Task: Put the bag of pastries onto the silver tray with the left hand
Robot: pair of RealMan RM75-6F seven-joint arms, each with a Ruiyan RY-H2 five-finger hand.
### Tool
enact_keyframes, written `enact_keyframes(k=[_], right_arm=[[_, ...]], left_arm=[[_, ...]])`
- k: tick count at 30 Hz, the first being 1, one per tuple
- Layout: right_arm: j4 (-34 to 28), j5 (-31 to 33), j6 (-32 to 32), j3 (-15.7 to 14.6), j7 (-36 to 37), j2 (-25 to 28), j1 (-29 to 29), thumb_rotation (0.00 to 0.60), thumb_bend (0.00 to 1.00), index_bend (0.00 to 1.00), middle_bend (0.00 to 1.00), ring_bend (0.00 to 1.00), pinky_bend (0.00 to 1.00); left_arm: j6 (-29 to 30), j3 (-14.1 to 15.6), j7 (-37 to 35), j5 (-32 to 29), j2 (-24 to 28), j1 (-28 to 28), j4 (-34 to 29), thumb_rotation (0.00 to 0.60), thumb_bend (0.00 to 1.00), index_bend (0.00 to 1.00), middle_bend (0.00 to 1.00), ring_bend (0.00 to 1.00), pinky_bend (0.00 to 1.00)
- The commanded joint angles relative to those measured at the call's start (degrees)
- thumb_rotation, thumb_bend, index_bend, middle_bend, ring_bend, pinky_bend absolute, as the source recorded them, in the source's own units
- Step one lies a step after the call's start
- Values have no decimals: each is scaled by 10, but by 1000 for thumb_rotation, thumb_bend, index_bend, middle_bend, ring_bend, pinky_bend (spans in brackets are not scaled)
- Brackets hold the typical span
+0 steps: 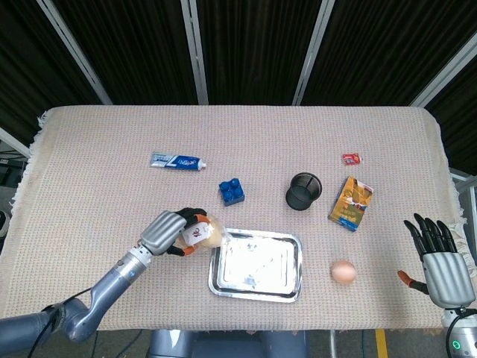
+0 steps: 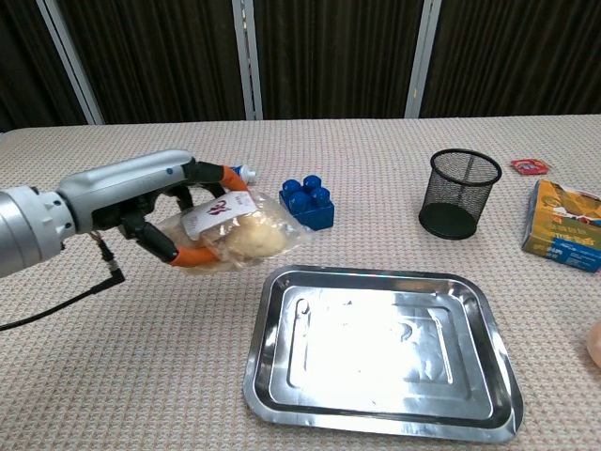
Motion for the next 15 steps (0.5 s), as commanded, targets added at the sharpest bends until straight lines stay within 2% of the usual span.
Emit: enact_keyframes(k=[1,7,8,9,10,11,12,14,15], right_arm=[[-2,-1,1,0,-2,2,0,600,0,69,0,0,20],[-7,-2,3,0,-5,5,-1,600,0,69,0,0,20],[-7,-2,3,0,-6,5,-1,600,0,69,0,0,20],[-7,-2,3,0,-6,5,-1,600,0,69,0,0,20],[-8,-1,3,0,-6,6,-1,600,0,69,0,0,20],[-8,-2,4,-1,-6,6,-2,600,0,69,0,0,20],[-8,-2,4,-1,-7,7,-2,600,0,69,0,0,20],[-9,-2,7,0,-7,8,-4,600,0,69,0,0,20],[-9,-2,8,0,-7,8,-4,600,0,69,0,0,20]], left_arm=[[-10,-11,3,4,-29,-23,4,600,405,534,201,207,489],[-35,-24,26,2,-88,-64,23,600,397,482,201,207,489],[-36,-29,30,0,-106,-73,29,600,341,463,198,206,488],[-36,-30,31,0,-112,-76,31,600,232,426,177,196,475],[-38,-33,34,-1,-124,-82,36,600,151,365,139,166,436],[-41,-35,41,-3,-135,-88,42,599,49,231,80,104,312],[-44,-35,47,-5,-140,-91,45,590,3,105,26,43,169],[-66,-33,72,-20,-147,-102,47,550,0,0,0,0,10],[-75,-32,84,-28,-147,-106,42,527,0,0,0,0,0]])
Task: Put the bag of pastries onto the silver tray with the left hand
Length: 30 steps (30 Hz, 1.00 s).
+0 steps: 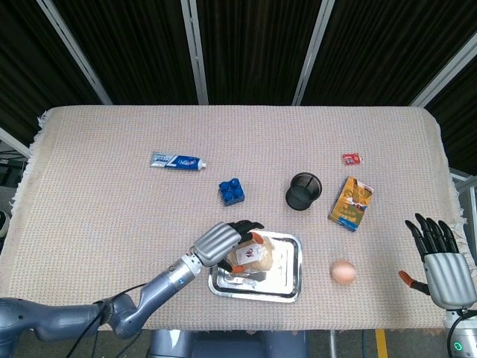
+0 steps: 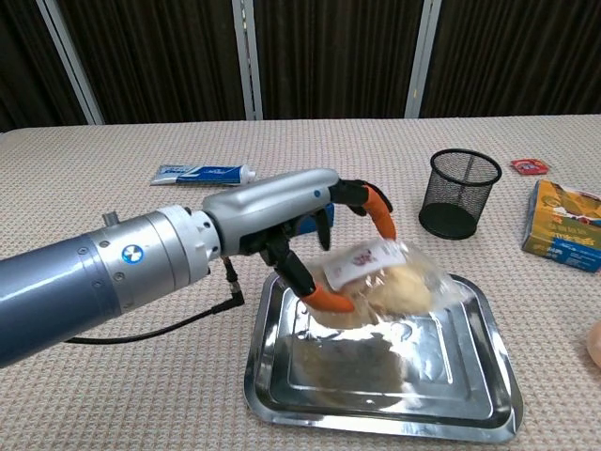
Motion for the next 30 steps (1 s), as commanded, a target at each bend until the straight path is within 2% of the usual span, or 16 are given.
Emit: enact_keyframes(k=[1,9,13,18,23,25,30], right_arm=[[0,1,3,0,0,1,-2,600,0,69,0,0,20],[4,3,4,-1,6,0,-5,600,0,68,0,0,20],[10,4,0,-1,10,-3,-3,600,0,69,0,0,20],[16,5,-7,0,16,-8,1,600,0,69,0,0,20],[21,7,-14,2,19,-10,6,600,0,69,0,0,20],[22,6,-20,3,19,-12,10,600,0,69,0,0,20],[24,3,-26,5,19,-15,18,600,0,69,0,0,20]], left_arm=[[-31,-2,42,-27,-10,-20,-6,515,0,0,0,0,0],[8,6,110,-48,27,0,-56,509,0,0,0,0,0],[57,31,163,-47,84,37,-95,510,0,2,0,0,0],[106,53,197,-68,165,85,-156,556,13,68,0,0,0],[175,76,194,-75,234,143,-202,561,19,116,0,0,0],[215,97,178,-53,263,175,-216,560,19,124,0,0,0],[294,134,158,-1,294,232,-203,565,18,131,0,0,0]])
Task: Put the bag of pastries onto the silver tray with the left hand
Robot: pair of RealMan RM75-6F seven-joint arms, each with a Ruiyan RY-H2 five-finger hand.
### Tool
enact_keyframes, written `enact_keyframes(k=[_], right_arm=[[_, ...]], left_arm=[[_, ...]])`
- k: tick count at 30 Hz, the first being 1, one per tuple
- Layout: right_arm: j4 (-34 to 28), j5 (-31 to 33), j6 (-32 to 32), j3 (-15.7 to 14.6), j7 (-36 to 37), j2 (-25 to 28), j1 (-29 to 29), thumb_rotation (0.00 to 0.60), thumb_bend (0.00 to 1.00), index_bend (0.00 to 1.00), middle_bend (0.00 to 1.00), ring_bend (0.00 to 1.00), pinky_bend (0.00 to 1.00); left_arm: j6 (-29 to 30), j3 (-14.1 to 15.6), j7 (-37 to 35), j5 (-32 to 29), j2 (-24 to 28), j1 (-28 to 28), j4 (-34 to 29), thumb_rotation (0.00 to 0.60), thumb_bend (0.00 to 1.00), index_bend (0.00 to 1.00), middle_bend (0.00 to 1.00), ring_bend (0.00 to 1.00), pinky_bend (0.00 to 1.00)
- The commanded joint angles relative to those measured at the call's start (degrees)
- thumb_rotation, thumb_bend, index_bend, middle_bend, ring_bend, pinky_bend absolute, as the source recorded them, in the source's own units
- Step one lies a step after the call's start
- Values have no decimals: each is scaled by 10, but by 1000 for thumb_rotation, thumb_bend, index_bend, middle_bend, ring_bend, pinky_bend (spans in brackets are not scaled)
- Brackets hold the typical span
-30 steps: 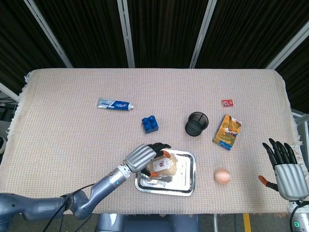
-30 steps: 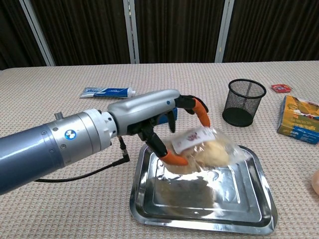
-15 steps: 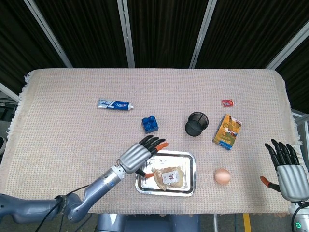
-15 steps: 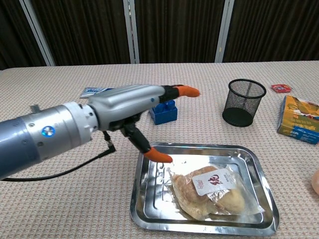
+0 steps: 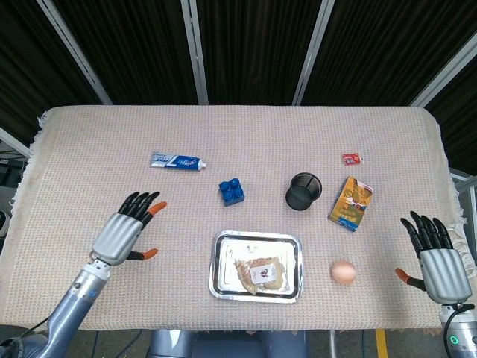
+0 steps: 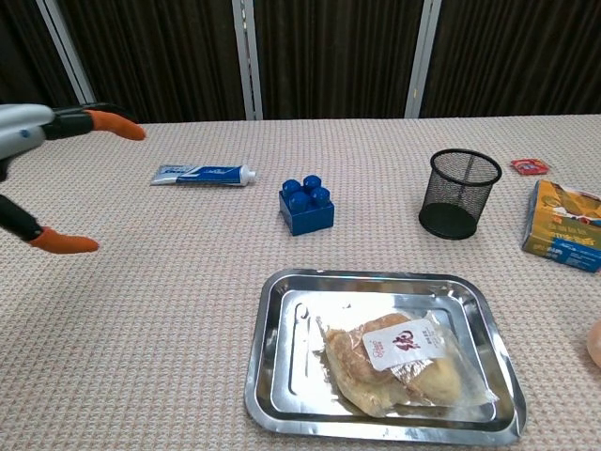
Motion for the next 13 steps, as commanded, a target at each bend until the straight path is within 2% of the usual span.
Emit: enact_keyframes(k=[1,7,13], right_arm=[[1,0,-3,2,0,-1,3,600,0,69,0,0,20],[4,3,-8,2,1,-3,6,600,0,69,0,0,20],[3,4,-6,2,0,-2,5,600,0,69,0,0,20]], left_arm=[[67,38,-19,44,29,55,9,561,18,131,0,0,0],[129,64,-46,55,49,111,34,562,19,132,0,0,0],[186,70,-88,61,66,157,51,564,18,135,0,0,0]])
